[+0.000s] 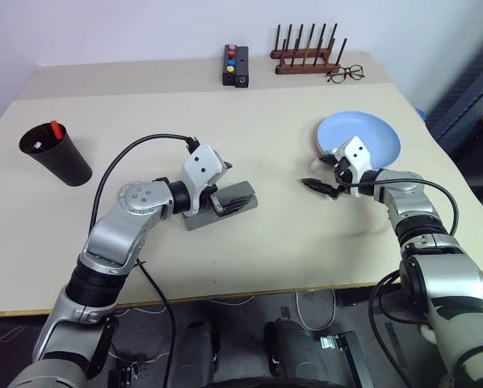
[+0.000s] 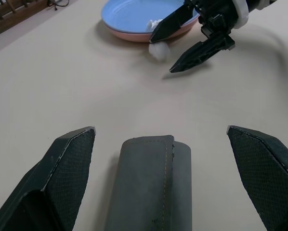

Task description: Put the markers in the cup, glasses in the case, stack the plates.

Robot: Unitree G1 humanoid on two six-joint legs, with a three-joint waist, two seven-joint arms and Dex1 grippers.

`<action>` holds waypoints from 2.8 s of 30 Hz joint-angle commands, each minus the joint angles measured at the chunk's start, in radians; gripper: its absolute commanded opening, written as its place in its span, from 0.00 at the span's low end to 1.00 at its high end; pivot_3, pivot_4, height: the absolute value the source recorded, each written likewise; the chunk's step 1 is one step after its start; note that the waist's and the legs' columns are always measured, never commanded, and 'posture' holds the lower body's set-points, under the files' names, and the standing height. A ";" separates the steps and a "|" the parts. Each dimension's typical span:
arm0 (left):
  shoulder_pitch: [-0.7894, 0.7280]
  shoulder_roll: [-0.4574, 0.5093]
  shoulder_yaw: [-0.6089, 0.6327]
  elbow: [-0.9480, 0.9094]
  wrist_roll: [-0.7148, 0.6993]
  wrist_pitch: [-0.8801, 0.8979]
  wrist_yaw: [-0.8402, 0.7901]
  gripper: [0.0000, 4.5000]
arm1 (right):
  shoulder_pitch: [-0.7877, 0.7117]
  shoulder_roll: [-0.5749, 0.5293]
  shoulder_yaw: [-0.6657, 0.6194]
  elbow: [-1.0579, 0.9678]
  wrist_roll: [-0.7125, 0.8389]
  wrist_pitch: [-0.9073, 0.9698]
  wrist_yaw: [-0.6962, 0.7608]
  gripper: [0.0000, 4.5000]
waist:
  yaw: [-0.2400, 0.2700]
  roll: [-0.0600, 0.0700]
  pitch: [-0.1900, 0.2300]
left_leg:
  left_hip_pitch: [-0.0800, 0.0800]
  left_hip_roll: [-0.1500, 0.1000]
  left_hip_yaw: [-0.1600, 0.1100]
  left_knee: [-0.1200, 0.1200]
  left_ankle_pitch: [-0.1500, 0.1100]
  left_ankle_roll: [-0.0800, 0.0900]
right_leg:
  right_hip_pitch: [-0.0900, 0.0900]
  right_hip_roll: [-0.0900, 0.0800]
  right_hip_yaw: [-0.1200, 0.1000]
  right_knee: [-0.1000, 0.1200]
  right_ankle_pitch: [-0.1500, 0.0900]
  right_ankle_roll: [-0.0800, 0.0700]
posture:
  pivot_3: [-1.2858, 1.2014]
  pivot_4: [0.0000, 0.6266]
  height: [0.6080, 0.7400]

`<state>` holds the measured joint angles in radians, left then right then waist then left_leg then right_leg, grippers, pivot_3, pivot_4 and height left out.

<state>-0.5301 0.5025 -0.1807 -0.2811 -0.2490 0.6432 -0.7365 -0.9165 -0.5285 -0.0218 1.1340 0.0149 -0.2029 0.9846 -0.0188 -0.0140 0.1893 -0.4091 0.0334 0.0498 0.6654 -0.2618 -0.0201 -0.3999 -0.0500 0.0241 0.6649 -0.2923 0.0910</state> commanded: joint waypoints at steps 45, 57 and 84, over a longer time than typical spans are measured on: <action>-0.040 -0.022 -0.003 0.009 0.007 -0.044 0.001 1.00 | -0.137 -0.130 -0.052 -0.056 -0.004 -0.040 -0.177 0.01 | 0.002 0.001 0.000 | 0.000 0.000 0.000 0.000 0.000 0.000 | 0.000 -0.001 0.000 0.000 0.000 0.000 | 0.52 0.24 1.00; -0.027 -0.022 0.016 0.001 0.006 -0.035 0.014 1.00 | -0.191 -0.166 -0.048 0.114 -0.072 -0.057 -0.306 0.99 | -0.001 0.001 0.001 | 0.000 0.000 0.001 -0.001 0.000 0.000 | -0.001 0.000 0.001 -0.001 0.000 0.000 | 0.52 0.24 1.00; 0.684 0.175 0.668 -0.306 -0.337 -0.139 -0.100 1.00 | 0.669 -0.442 -0.349 -1.051 0.437 0.570 0.295 0.99 | 0.003 0.001 0.001 | 0.002 -0.001 0.000 -0.002 -0.003 0.004 | 0.003 -0.011 -0.002 -0.002 -0.002 -0.004 | 0.52 0.24 1.00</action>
<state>0.1377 0.6726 0.4402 -0.5344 -0.5682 0.5396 -0.8304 -0.2660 -0.9625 -0.3259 0.1417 0.4204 0.3597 1.2960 -0.0162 -0.0127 0.1900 -0.4068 0.0325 0.0503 0.6635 -0.2645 -0.0162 -0.3968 -0.0613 0.0222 0.6625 -0.2945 0.0871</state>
